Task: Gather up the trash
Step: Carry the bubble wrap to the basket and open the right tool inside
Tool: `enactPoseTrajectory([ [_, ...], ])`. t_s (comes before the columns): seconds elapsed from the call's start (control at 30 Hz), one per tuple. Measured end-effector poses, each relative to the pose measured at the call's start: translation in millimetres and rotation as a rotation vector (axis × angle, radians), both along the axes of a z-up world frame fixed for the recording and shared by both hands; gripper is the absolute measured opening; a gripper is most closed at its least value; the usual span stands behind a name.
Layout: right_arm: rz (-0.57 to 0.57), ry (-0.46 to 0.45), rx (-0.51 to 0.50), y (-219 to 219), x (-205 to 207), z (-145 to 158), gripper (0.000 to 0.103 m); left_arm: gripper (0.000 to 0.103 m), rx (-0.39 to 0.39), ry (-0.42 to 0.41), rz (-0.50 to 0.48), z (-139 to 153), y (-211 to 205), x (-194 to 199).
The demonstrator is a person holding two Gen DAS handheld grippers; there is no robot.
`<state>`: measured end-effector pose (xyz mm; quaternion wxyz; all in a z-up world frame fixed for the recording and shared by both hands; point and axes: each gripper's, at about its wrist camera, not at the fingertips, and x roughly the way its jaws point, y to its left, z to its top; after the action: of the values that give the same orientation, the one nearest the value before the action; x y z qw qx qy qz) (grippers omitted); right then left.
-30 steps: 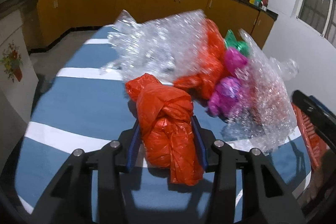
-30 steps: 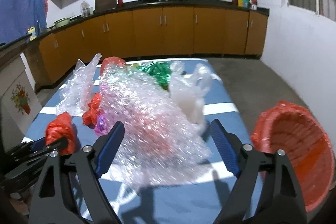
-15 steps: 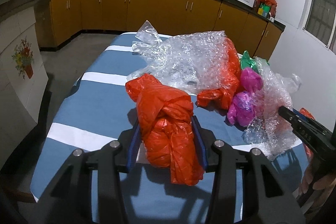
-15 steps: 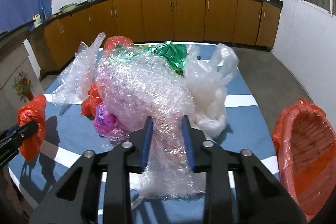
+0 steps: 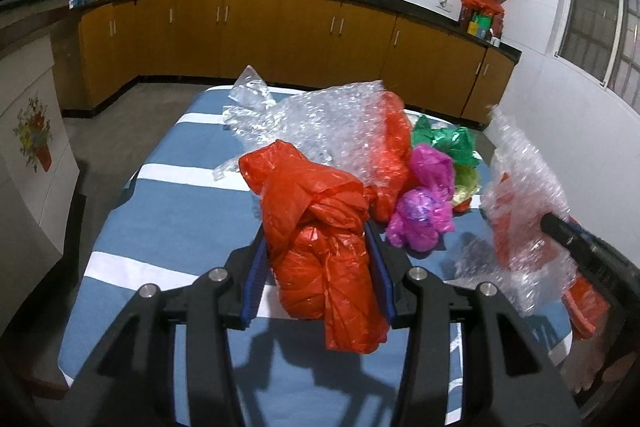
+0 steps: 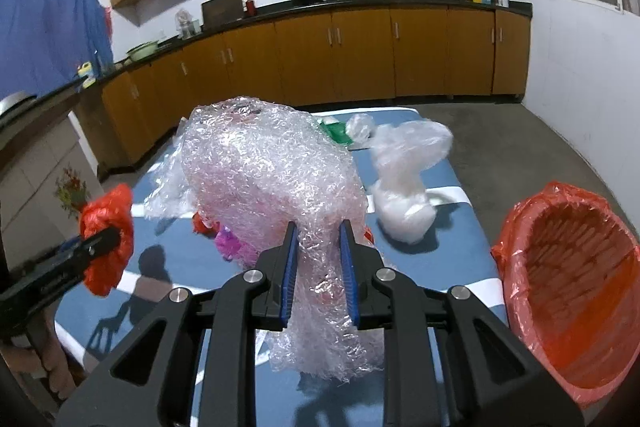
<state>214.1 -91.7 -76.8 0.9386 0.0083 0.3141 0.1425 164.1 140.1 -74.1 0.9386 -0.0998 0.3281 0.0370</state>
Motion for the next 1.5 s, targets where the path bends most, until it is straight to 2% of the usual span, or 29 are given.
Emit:
enactPoseTrajectory([
  [0.17, -0.001, 0.077, -0.026, 2, 8, -25, 0.022, 0.045, 0.012, -0.003, -0.007, 2, -4, -3],
  [0.2, -0.004, 0.082, -0.022, 2, 8, -28, 0.026, 0.045, 0.015, -0.003, -0.007, 2, -4, -4],
  [0.3, -0.008, 0.078, -0.009, 3, 7, -27, 0.035, 0.045, 0.019, -0.004, -0.005, 2, -2, -4],
  [0.5, -0.015, 0.070, 0.013, -2, 5, -21, 0.035, 0.045, 0.021, -0.008, -0.004, 4, -1, -3],
  [0.57, -0.003, 0.090, 0.006, -2, 6, -23, 0.031, 0.045, 0.018, -0.006, -0.005, 3, -2, -4],
  [0.6, 0.005, 0.098, 0.005, -1, 6, -24, 0.022, 0.045, 0.016, -0.005, -0.006, 3, -2, -4],
  [0.63, 0.013, 0.103, 0.003, 0, 6, -25, 0.018, 0.045, 0.017, -0.004, -0.007, 3, -2, -4],
  [0.73, 0.020, 0.090, 0.015, 2, 2, -23, 0.010, 0.045, 0.017, -0.004, -0.008, 3, -2, -5],
  [1.0, 0.008, 0.001, 0.096, -11, -7, 7, 0.008, 0.045, 0.014, -0.016, -0.009, 5, -3, -6],
  [1.2, -0.042, -0.017, 0.108, -24, -4, 12, 0.008, 0.045, 0.012, -0.017, -0.017, 7, -4, -6],
  [1.5, -0.134, -0.093, 0.120, -58, -14, 38, 0.008, 0.045, 0.019, -0.047, -0.070, 19, -19, -3],
])
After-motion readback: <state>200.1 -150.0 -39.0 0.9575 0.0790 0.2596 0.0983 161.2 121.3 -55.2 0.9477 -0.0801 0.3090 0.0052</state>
